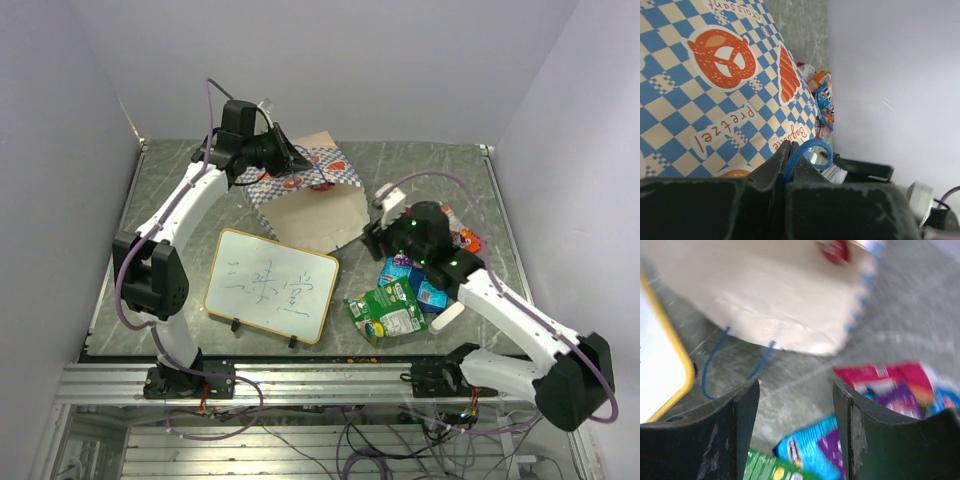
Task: Take the snacks out of the paper bag
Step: Take out the snack from the paper bag.
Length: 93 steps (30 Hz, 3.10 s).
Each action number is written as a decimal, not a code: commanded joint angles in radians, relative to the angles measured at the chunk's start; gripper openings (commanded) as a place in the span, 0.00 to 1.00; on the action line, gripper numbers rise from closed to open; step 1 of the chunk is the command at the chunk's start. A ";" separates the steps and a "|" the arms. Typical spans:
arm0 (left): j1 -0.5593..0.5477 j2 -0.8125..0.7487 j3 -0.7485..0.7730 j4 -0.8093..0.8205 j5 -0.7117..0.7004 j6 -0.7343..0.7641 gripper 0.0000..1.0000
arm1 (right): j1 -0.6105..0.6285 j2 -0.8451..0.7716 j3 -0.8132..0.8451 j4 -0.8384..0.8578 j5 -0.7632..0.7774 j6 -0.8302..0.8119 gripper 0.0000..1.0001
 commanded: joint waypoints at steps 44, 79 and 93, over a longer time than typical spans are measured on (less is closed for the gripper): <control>-0.030 0.035 0.189 -0.089 0.082 0.038 0.07 | 0.027 1.427 0.843 0.733 0.141 -0.839 0.67; -0.011 0.090 0.152 0.199 0.053 -0.172 0.07 | 0.060 0.640 0.155 0.509 -0.292 -0.330 0.00; -0.045 0.087 0.221 0.249 -0.025 -0.230 0.07 | 0.119 0.378 0.173 0.304 -0.227 -0.276 0.00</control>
